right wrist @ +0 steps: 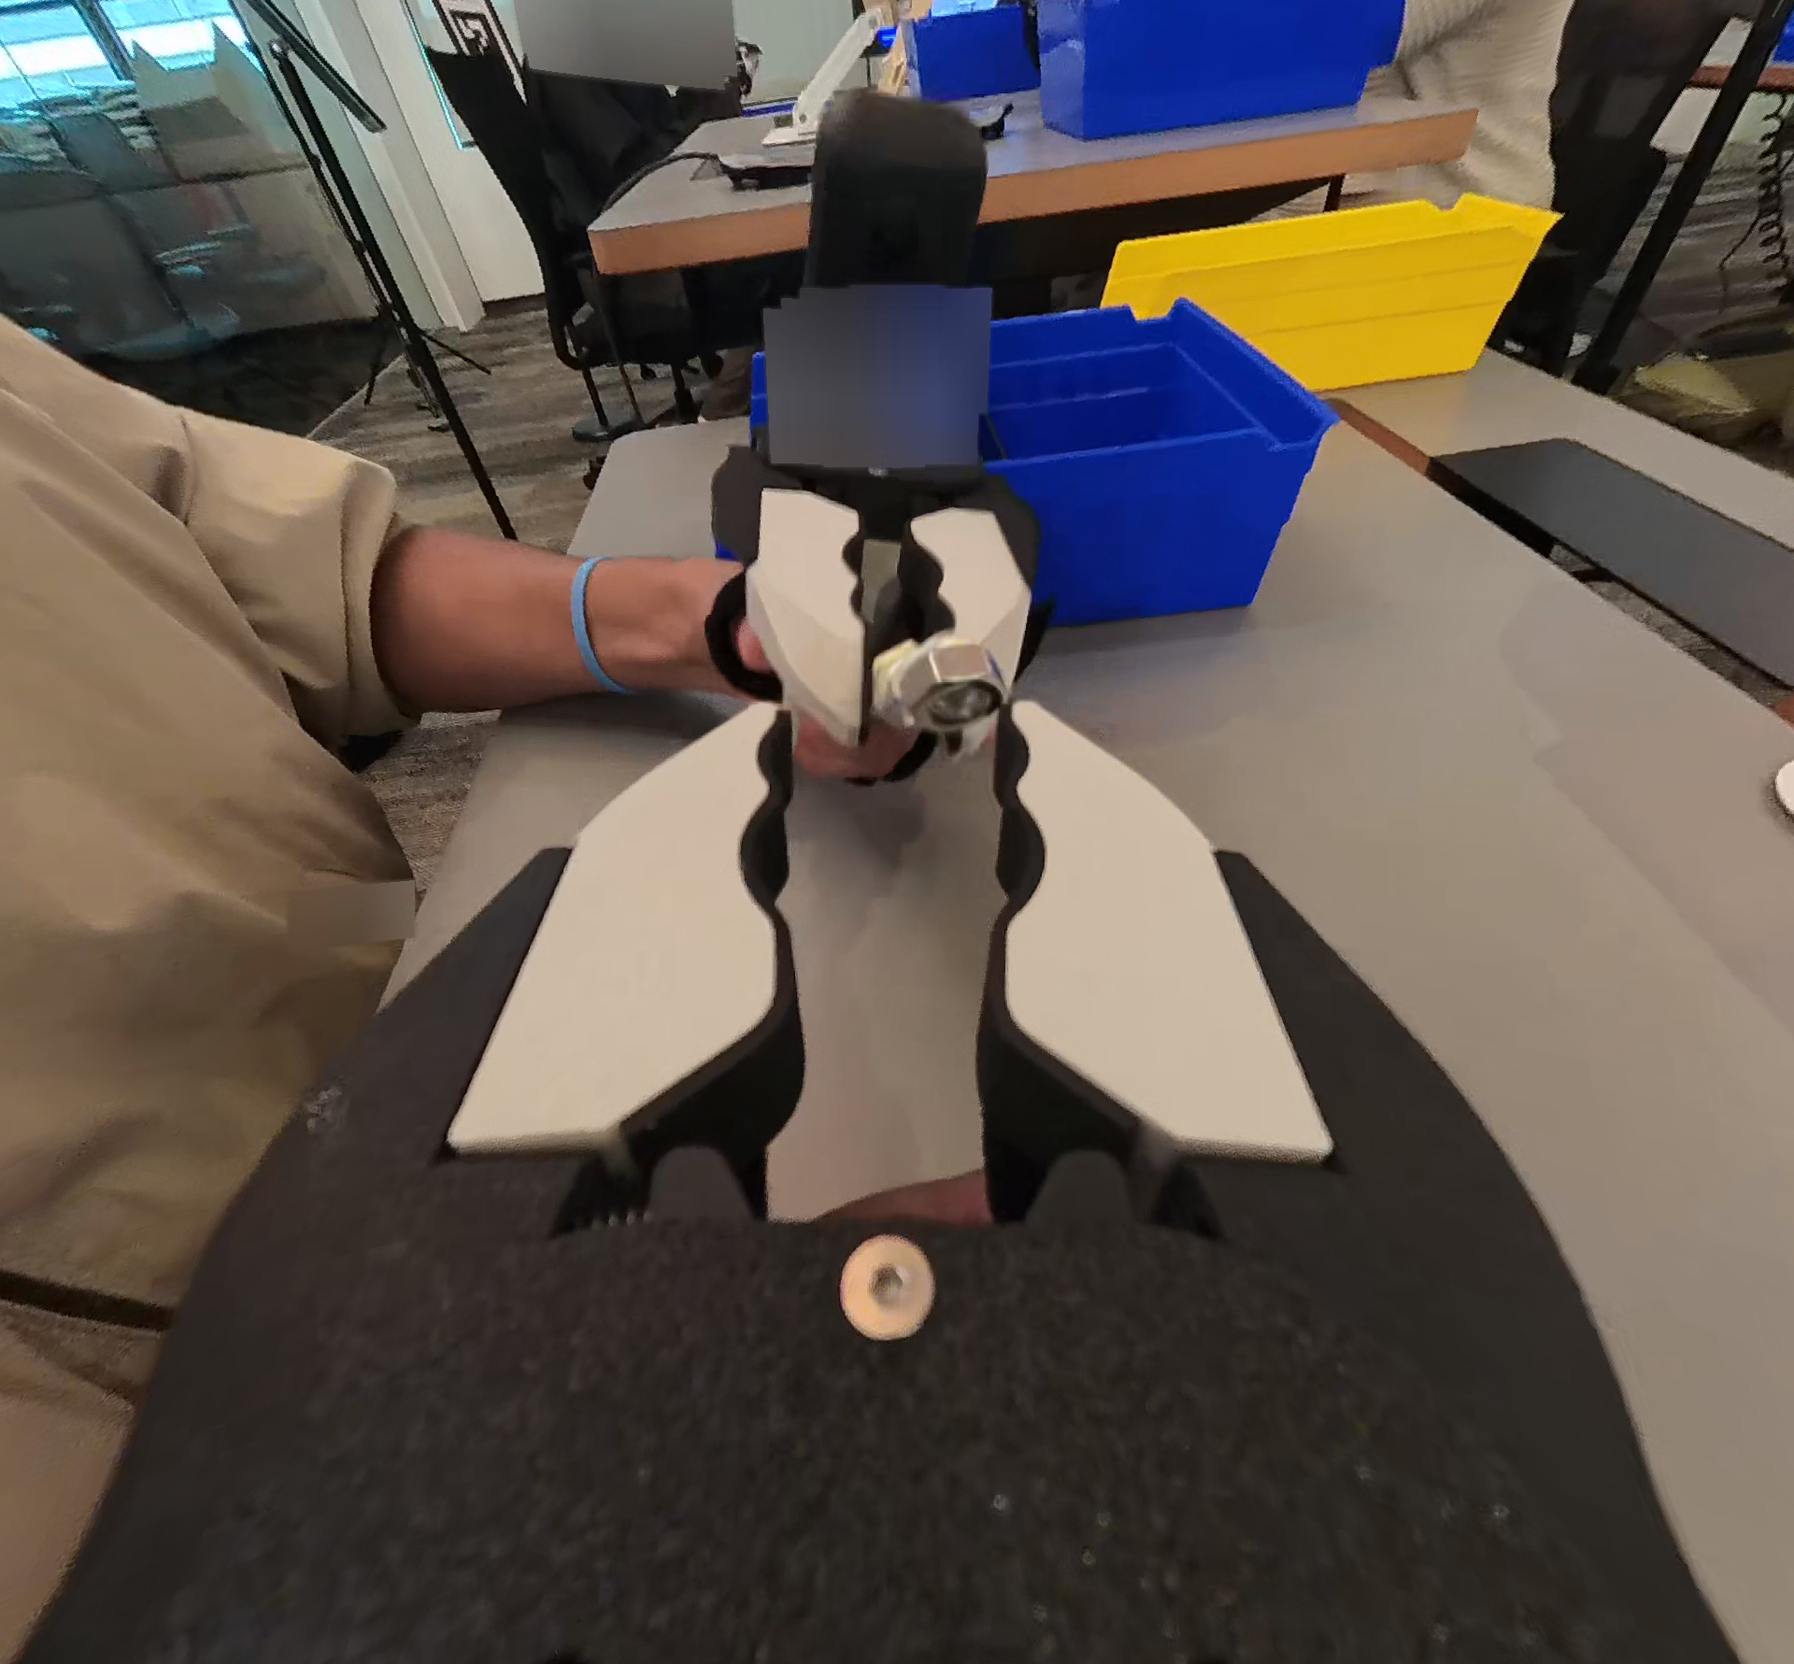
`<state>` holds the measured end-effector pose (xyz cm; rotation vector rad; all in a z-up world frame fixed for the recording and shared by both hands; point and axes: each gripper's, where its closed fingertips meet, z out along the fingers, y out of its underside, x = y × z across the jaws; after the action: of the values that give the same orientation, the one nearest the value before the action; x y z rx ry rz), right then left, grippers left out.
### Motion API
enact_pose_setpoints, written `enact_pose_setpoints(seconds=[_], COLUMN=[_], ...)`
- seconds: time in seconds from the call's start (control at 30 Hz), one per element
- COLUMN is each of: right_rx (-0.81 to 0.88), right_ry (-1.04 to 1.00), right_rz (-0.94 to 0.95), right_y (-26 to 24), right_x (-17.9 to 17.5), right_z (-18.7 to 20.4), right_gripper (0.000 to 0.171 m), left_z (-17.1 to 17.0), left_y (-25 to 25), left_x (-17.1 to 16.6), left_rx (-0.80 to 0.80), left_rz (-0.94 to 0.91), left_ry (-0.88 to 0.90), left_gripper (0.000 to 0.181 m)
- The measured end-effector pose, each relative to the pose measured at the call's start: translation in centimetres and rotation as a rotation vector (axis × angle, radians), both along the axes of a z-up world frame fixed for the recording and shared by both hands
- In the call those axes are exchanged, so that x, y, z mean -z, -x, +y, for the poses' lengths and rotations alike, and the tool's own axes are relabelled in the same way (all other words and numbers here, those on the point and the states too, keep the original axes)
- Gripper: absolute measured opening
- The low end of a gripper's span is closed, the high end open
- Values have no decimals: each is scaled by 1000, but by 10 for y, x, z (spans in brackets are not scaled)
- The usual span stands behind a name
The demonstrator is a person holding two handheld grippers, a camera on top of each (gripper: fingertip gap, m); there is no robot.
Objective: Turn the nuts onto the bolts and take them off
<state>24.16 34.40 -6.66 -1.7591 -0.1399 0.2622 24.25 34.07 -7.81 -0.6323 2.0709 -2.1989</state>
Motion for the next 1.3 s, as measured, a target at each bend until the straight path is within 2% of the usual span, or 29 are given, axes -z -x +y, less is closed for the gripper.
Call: enact_pose_setpoints(seconds=[0.17, 0.33, 0.4, 0.5, 0.6, 0.67, 0.77, 0.9, 1.0, 1.1, 1.2, 1.3], right_rx=[13, 58, 131, 238, 212, 266, 263, 344, 392, 502, 578, 615], right_ry=[-4, 16, 112, 220, 331, 407, 415, 421, 416, 400, 369, 357], right_rz=[9, -41, -121, -311, -482, -637, -480, -379, -226, -191, -156, -154], right_y=[-2, -15, -19, 12, 76, 78, 68, 29, -3, -46, -66, -74], right_x=[2, -2, 18, 51, 92, 118, 128, 120, 113, 102, 91, 96], right_z=[-5, -6, -15, -22, -5, 11, 31, 48, 60, 60, 48, 32], right_gripper=[38, 38, 42, 40, 55, 49, 47, 42, 44, 48, 50, 47], left_z=[8, 4, 8, 23, 29, 29, 39, 58, 66, 72, 84, 90], left_y=[-2, -3, -8, -25, -37, -40, -45, -47, -40, -31, -10, 13], left_x=[-5, 4, 5, 5, 11, 15, 10, -6, -27, -55, -65, -31], left_rx=[-16, -12, -52, -189, -268, -267, -311, -363, -385, -433, -625, -841], left_rz=[1, 11, 25, 52, 59, 81, 62, 21, -49, -96, -77, -23], left_ry=[24, -15, -5, 14, 0, 16, 57, 106, 137, 198, 150, -39], left_gripper=[18, 18, 18, 18, 18, 18, 18, 18, 18, 17, 18, 18])
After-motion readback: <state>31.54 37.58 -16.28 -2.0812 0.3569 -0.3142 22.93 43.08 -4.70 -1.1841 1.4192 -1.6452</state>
